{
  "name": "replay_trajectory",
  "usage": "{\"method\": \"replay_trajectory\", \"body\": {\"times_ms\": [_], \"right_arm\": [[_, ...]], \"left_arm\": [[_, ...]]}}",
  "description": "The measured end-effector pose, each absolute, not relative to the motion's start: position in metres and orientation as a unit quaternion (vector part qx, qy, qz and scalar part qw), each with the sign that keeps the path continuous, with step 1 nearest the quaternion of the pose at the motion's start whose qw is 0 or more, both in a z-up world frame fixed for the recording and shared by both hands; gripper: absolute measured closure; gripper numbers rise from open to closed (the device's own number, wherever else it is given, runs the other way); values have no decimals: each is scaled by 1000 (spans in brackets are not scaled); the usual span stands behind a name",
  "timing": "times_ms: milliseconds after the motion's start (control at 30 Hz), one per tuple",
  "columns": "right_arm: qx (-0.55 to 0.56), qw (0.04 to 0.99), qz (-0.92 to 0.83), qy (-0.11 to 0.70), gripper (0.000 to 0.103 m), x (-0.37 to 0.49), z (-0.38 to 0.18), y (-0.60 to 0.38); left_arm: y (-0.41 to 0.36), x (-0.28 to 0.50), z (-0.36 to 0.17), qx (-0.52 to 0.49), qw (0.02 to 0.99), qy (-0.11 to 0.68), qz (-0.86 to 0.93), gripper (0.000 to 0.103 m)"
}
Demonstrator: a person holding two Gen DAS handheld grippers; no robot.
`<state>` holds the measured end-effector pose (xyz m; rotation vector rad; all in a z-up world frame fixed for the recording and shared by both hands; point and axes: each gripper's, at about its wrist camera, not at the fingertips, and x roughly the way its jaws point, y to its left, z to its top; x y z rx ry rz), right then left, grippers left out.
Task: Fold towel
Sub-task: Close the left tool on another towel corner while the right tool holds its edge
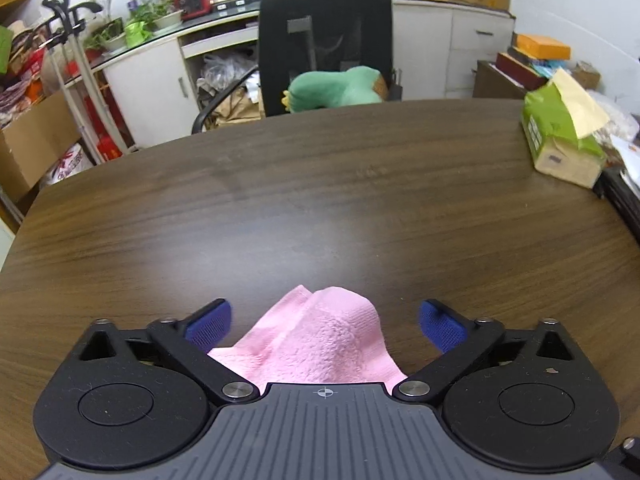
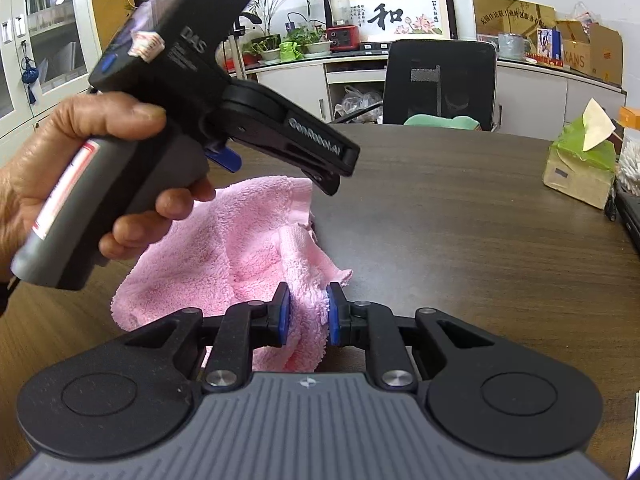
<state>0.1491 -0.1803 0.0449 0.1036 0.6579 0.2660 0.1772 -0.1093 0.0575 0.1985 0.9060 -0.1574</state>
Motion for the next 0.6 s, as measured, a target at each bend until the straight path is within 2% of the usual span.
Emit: {"method": "replay_trajectory", "body": {"times_ms": [33,167,200,233,333,433,600], "right_arm": [[52,936,129,324,82,150,44,-181],[55,934,127,329,81,149,42,-180],[56,934,125,329,81,149,41,-181],[57,934,124,329,81,150,41,-181],[61,934,119,332,81,153,39,-183],[70,933,113,334,81,156,36,-187],[89,936,101,326,82,156,34,-193]], "left_arm": [[-109,178,56,94,890,440,-74,32],[-105,180,51,85,886,452,-68,42],[-102,180,51,80,885,453,-67,50],[-100,179,51,76,884,456,-67,66],[-89,175,57,54,885,459,-67,87],[-80,167,70,43,897,436,-66,91],[-67,149,98,19,914,395,-91,92]]}}
